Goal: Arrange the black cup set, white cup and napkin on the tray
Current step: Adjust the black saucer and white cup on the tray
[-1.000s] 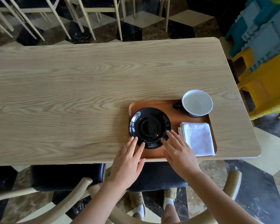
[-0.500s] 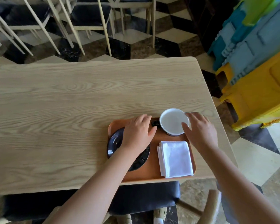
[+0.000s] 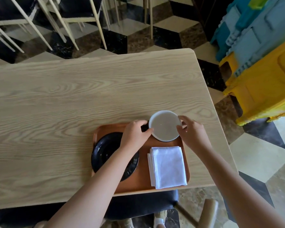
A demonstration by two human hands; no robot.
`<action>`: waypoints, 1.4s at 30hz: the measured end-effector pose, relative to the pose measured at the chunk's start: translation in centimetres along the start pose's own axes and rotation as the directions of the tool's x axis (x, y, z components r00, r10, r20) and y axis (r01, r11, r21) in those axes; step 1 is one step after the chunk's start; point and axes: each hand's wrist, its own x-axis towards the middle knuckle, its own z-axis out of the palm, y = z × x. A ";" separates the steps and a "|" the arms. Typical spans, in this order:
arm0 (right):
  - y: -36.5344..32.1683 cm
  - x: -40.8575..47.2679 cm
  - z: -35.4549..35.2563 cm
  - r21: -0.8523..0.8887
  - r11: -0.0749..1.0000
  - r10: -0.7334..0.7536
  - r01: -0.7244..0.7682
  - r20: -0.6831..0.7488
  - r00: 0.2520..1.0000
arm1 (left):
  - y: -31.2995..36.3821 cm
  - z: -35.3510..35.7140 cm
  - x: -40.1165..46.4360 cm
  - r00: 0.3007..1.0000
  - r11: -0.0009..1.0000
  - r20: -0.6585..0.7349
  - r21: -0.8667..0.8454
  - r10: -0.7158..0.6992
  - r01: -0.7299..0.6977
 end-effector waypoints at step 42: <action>5.1 -11.9 3.0 -0.481 0.733 -0.352 0.482 0.339 0.873 | -3.0 7.5 -12.4 0.883 0.722 0.199 0.513 0.426 -0.464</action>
